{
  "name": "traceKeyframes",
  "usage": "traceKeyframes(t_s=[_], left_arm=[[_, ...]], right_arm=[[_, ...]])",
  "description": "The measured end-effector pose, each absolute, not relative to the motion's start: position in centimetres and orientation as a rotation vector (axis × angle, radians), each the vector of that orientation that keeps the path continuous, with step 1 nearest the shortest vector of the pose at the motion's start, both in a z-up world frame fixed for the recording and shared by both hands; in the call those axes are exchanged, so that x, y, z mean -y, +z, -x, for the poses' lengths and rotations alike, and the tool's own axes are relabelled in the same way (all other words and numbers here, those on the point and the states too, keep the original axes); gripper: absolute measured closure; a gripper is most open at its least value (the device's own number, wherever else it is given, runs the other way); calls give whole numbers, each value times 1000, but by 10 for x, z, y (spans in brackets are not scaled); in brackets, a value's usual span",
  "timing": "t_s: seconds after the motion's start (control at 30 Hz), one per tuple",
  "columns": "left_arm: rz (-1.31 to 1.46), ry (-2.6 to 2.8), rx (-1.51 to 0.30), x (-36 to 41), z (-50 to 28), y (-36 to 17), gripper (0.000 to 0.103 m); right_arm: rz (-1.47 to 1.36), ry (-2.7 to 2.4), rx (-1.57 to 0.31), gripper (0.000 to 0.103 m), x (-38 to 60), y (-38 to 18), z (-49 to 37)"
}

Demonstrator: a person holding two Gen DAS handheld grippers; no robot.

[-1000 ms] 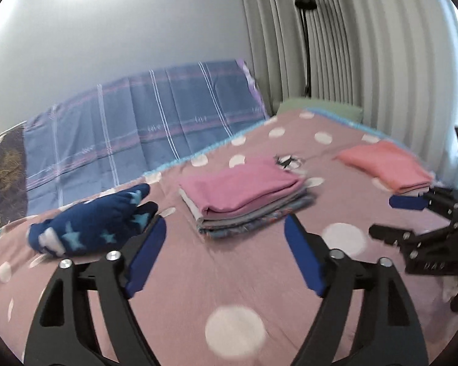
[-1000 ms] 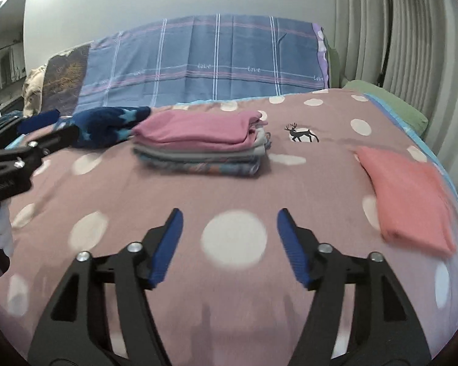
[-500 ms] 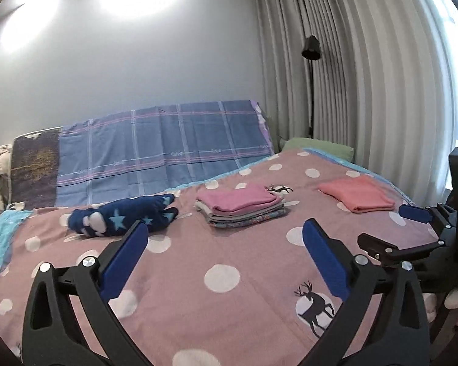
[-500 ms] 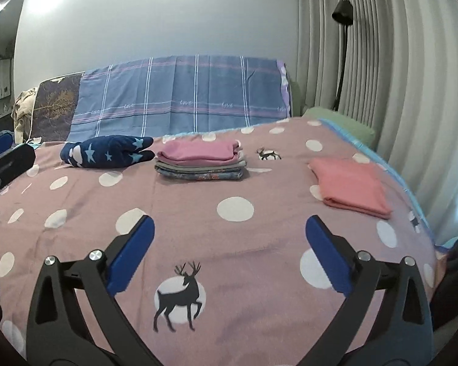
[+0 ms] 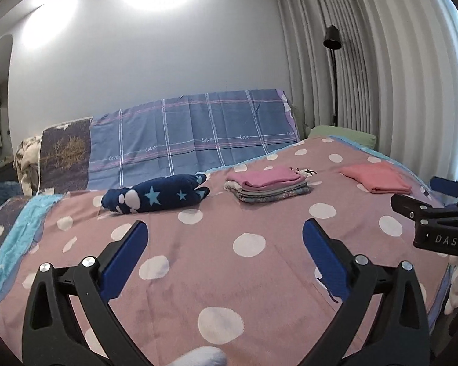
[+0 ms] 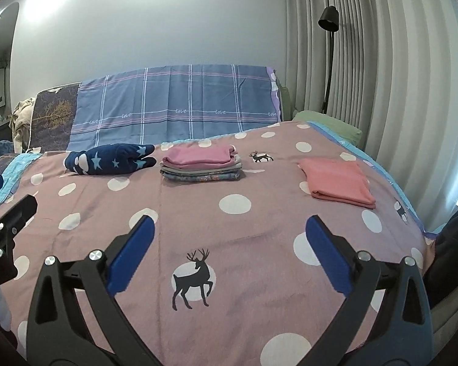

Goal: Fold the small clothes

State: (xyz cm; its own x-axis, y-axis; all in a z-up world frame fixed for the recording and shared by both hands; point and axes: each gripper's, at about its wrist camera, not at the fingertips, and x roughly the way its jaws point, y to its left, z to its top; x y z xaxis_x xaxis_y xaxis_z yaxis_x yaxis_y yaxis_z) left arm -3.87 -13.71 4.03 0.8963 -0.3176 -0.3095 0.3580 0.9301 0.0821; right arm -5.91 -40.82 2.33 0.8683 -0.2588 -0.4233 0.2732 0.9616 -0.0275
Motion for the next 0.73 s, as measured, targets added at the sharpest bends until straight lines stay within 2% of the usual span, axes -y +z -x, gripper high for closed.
traceKeyframes(t_s=[0.73], left_arm=[[-165, -382, -419, 152, 23, 13, 1]], right_arm=[[-47, -261, -463, 2, 409, 15, 51]])
